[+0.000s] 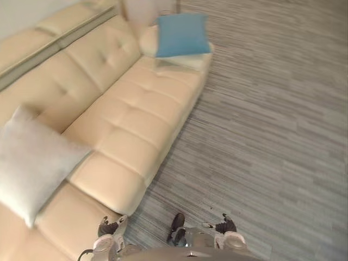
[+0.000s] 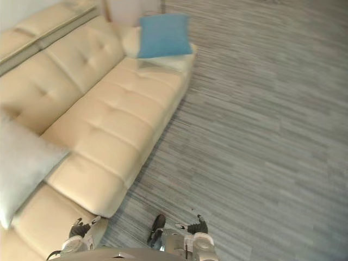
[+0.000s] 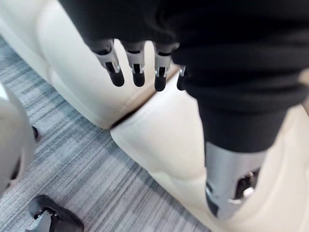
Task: Pick up cushions and gather them together orderly.
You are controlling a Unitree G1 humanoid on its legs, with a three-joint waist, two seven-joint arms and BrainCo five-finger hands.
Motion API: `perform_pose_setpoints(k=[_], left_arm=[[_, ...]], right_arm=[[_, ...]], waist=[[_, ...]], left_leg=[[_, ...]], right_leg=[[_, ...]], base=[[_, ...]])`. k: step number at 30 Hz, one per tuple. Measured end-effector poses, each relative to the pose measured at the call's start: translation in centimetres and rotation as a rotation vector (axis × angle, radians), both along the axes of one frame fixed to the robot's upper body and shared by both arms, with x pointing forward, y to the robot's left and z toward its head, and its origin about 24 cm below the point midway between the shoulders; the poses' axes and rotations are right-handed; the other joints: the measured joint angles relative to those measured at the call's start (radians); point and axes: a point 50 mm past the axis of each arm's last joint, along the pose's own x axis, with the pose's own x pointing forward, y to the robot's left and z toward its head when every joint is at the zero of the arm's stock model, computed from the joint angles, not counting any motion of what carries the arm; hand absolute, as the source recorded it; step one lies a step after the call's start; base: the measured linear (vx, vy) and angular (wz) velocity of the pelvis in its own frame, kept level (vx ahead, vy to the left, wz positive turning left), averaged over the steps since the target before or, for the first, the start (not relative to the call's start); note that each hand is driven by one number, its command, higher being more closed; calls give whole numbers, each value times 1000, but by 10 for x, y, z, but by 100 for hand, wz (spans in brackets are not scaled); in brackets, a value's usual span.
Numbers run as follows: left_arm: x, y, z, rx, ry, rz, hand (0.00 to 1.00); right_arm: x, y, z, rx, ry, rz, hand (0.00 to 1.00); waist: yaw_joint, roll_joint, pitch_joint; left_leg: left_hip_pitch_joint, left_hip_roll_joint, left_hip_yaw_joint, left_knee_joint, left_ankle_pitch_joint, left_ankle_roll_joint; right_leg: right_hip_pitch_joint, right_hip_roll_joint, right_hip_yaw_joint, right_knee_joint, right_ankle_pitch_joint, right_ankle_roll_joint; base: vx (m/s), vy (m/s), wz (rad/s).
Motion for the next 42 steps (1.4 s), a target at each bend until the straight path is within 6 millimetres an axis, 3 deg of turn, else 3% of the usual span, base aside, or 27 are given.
perform_pose_setpoints(k=[1, 2, 3, 5, 8, 12, 13, 14, 15, 16, 18, 19, 21, 22, 23, 25, 26, 29, 30, 32, 33, 34, 35, 37, 39, 40, 42], left_arm=[[2, 0, 2, 4, -16, -2, 0], [5, 9, 5, 29, -40, 3, 0], [1, 6, 3, 12, -17, 3, 0], [-6, 5, 1, -3, -4, 33, 0], [-2, 7, 4, 7, -31, 32, 0], [4, 5, 8, 8, -66, 26, 0], [6, 5, 8, 7, -69, 20, 0], [6, 4, 8, 7, -70, 17, 0], [6, 5, 8, 8, -68, 15, 0], [7, 10, 8, 21, -66, 8, 0], [8, 13, 9, 29, -66, 1, 0], [7, 13, 8, 32, -58, -11, 0], [4, 10, 5, 26, -29, -36, 0], [5, 10, 5, 26, -27, -42, 0], [5, 8, 4, 23, -21, -53, 0], [9, 7, 5, 22, -29, -61, 0], [14, 6, 6, 21, -39, -66, 0], [16, 4, 5, 15, -29, -70, 0], [13, 5, 4, 16, -14, -72, 0], [11, 6, 3, 22, -4, -79, 0], [6, 8, 1, 29, 17, -82, 0], [9, 1, 0, 11, 11, -80, 0], [11, -1, 1, 5, 6, -73, 0], [13, -6, 1, -16, -8, -39, 0], [12, -3, 3, -17, -20, -3, 0], [12, -1, 3, -11, -24, -1, 0], [13, 2, 5, -2, -39, -2, 0]], right_arm=[[1, -5, 2, -15, -6, -1, 0], [-2, -1, 0, -7, 5, 1, 0], [-2, -1, -1, -9, 10, 9, 0], [5, 8, 0, 6, -7, 29, 0], [4, 13, -1, 24, -5, 21, 0], [6, 13, 0, 25, -14, 11, 0], [7, 11, 1, 21, -20, 2, 0], [6, 10, 1, 17, -18, -6, 0], [6, 11, 1, 19, -17, -9, 0], [4, 17, -1, 35, -16, -11, 0], [-2, 21, -3, 52, 0, -21, 0], [-3, 23, -4, 57, 2, -21, 0], [-5, 22, -4, 56, 8, -16, 0], [-5, 23, -4, 58, 6, -11, 0], [1, 21, -1, 54, -15, -4, 0], [6, 22, 1, 53, -34, -1, 0], [8, 22, 2, 52, -41, -1, 0], [13, 19, 5, 44, -58, -1, 0], [15, 18, 6, 41, -64, 2, 0], [10, 17, 3, 40, -47, -2, 0], [4, 13, 0, 37, -21, -11, 0], [13, 1, 5, 7, -41, -28, 0], [14, -3, 6, -2, -46, -34, 0], [13, -3, 6, -1, -42, -34, 0], [15, 0, 6, 7, -47, -29, 0], [17, 4, 6, 18, -54, -36, 0], [17, 9, 5, 33, -54, -39, 0]], waist=[[-4, -6, 4], [-21, -71, 29], [-7, -53, 36], [14, -24, 38], [36, -37, 44], [53, -39, 48], [63, -39, 46], [72, -48, 41], [75, -50, 32], [61, -81, 21], [66, -106, 18], [66, -112, 20], [57, -91, 34], [56, -85, 39], [50, -74, 45], [37, -71, 48], [33, -74, 56], [16, -74, 58], [0, -78, 60], [-11, -91, 62], [-18, -107, 63], [-9, -64, 70], [-11, -57, 73], [-17, -23, 88], [7, -22, 95], [21, -17, 99], [33, -25, 101]], left_leg=[[-10, 12, -11, 72, -15, -16], [-55, 28, -45, 333, -22, -20], [-118, 91, -131, 505, -18, 9], [-235, 90, -280, 671, -33, -5], [-345, -3, -367, 630, -34, -6], [-444, -114, -456, 304, -17, -23], [-449, -139, -482, 165, 21, -33], [-431, -151, -493, 85, 144, -11], [-425, -161, -490, 85, 157, 22], [-419, -170, -456, 113, 110, 47], [-388, -173, -411, 122, 74, 69], [-350, -186, -400, 111, 66, 81], [-198, -202, -397, 42, 41, 109], [-166, -202, -398, 30, 35, 113], [-92, -202, -400, -10, 31, 119], [-33, -198, -407, -60, 31, 120], [14, -189, -408, -101, 31, 119], [77, -162, -416, -150, 31, 119], [104, -153, -444, -164, 27, 110], [125, -158, -472, -163, 20, 71], [155, -158, -515, -158, -6, 24], [157, -122, -545, -130, 6, -3], [148, -118, -561, -103, 16, -10], [4, -71, -624, 251, 107, -36], [-139, -41, -640, 564, 178, -71], [-217, -23, -612, 711, 148, -59], [-308, -21, -540, 727, 112, -24]], right_leg=[[-33, -37, 29, 159, -50, -59], [1, -127, 110, 265, -138, 47], [32, -57, 157, 246, -148, 52], [104, 23, 213, 147, -128, 33], [162, 40, 296, 71, -107, 9], [251, 55, 418, -18, -96, 1], [262, 56, 456, -35, -103, 18], [278, 56, 513, -48, -118, 45], [283, 53, 535, -52, -126, 53], [294, 25, 555, -54, -124, 79], [285, 2, 559, 2, -116, 98], [263, -15, 550, 87, -99, 132], [156, -63, 481, 456, -12, 284], [136, -73, 454, 525, -15, 278], [78, -114, 369, 651, -39, 226], [14, -151, 280, 662, -68, 179], [-24, -159, 235, 586, -93, 143], [-105, -138, 232, 324, -80, 131], [-125, -105, 291, 124, 16, 134], [-107, -96, 351, -32, 122, 136], [-96, -105, 375, -35, 273, 125], [-111, -95, 351, 65, 181, 112], [-114, -96, 345, 94, 152, 113], [-49, -87, 282, 144, 55, 87], [27, -63, 274, 125, 18, 68], [93, -48, 271, 96, 1, 60], [202, -46, 266, 18, -16, 57]], base=[[206, -161, -40], [123, -134, -41], [207, -175, -70], [233, -87, -119], [230, 4, -92], [336, 147, -94], [415, 242, -121], [415, 242, -124], [591, 319, -104], [578, 262, -68], [582, 252, -53], [421, 178, -40], [469, 172, -39], [490, 123, -25], [476, 73, -3], [439, 11, 11], [413, -69, 19], [429, -149, 20], [451, -225, 36], [398, -235, 47], [497, -282, 49], [477, -274, 45], [434, -246, 37], [439, -280, 56], [447, -238, 7], [449, -168, -18], [346, -62, 1]])
